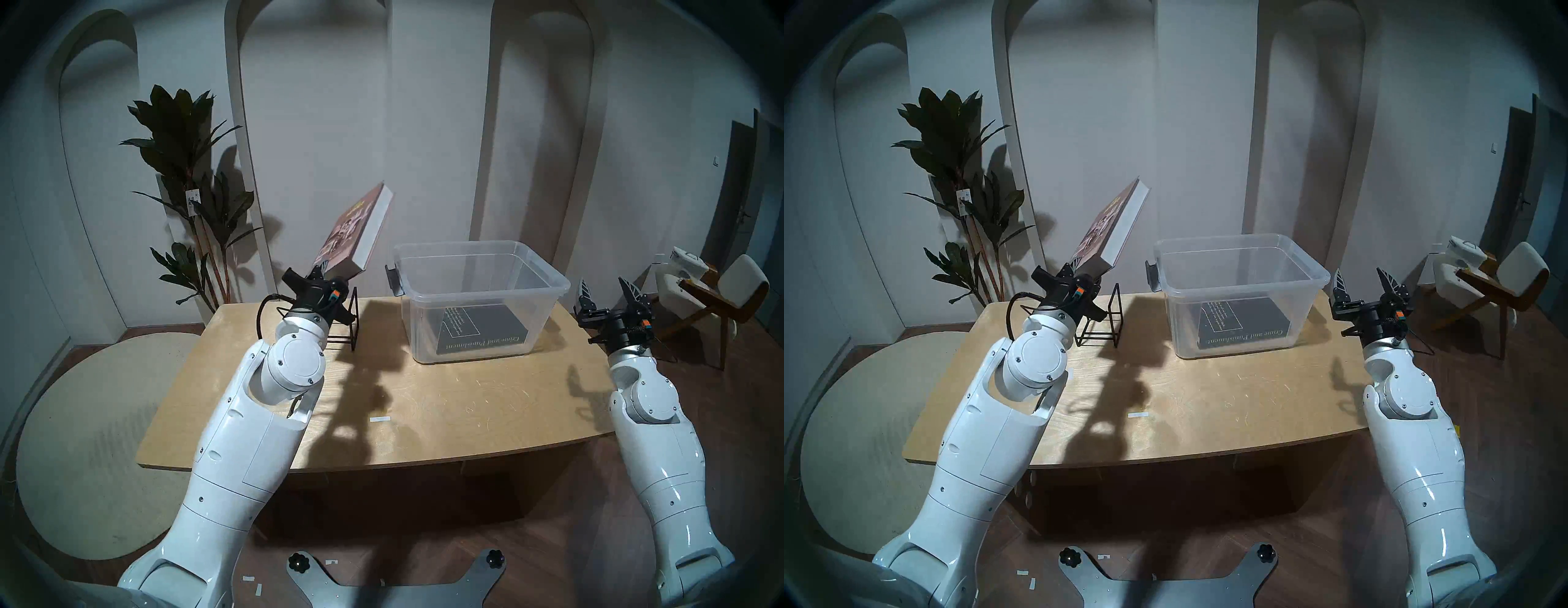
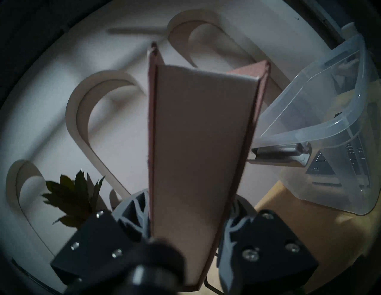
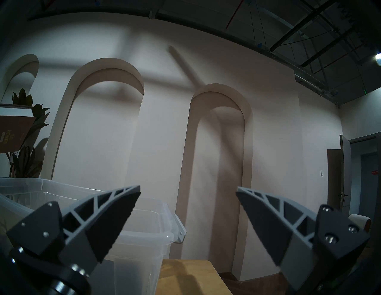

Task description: Pack the books into the storage box

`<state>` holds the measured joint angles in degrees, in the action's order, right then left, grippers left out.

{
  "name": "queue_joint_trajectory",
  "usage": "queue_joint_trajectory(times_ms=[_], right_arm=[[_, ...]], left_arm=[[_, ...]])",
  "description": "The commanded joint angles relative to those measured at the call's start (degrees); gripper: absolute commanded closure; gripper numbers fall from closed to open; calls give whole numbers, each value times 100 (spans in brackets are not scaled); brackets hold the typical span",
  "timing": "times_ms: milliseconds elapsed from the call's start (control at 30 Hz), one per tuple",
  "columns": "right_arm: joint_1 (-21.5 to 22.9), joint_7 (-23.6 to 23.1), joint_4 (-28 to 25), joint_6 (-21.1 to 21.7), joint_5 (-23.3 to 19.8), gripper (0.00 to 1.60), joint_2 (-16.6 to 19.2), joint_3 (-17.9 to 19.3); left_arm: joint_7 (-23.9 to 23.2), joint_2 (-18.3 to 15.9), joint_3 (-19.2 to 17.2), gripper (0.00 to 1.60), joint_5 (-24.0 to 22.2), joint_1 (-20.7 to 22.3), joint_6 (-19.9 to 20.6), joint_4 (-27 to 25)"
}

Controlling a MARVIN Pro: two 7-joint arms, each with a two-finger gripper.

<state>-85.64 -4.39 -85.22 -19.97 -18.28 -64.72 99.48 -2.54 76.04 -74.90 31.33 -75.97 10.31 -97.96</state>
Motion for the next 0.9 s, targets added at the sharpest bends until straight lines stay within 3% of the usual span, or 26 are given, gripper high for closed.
queue_joint_trajectory(times_ms=[0,200,233,267,300,633,867], right_arm=[[62,-3,-97,-49,6,0,14,9],[64,-4,-94,-48,4,0,15,8],[64,-4,-94,-48,3,0,15,8],[64,-4,-93,-47,2,0,15,8],[64,-4,-93,-47,2,0,15,8],[66,-7,-88,-47,-2,0,17,6],[69,-9,-83,-46,-5,0,19,5]], left_arm=[[-318,-630,201,160,273,608,-665,-165],[-967,-1052,563,160,349,919,-1341,-124],[-1046,-1059,581,160,411,868,-1263,-234],[-1145,-1127,668,160,501,1116,-1605,-94],[-1145,-1127,668,160,501,1116,-1605,-94],[-1499,-759,739,160,938,1431,-2484,60],[-1716,-256,717,160,988,1698,-2746,381]])
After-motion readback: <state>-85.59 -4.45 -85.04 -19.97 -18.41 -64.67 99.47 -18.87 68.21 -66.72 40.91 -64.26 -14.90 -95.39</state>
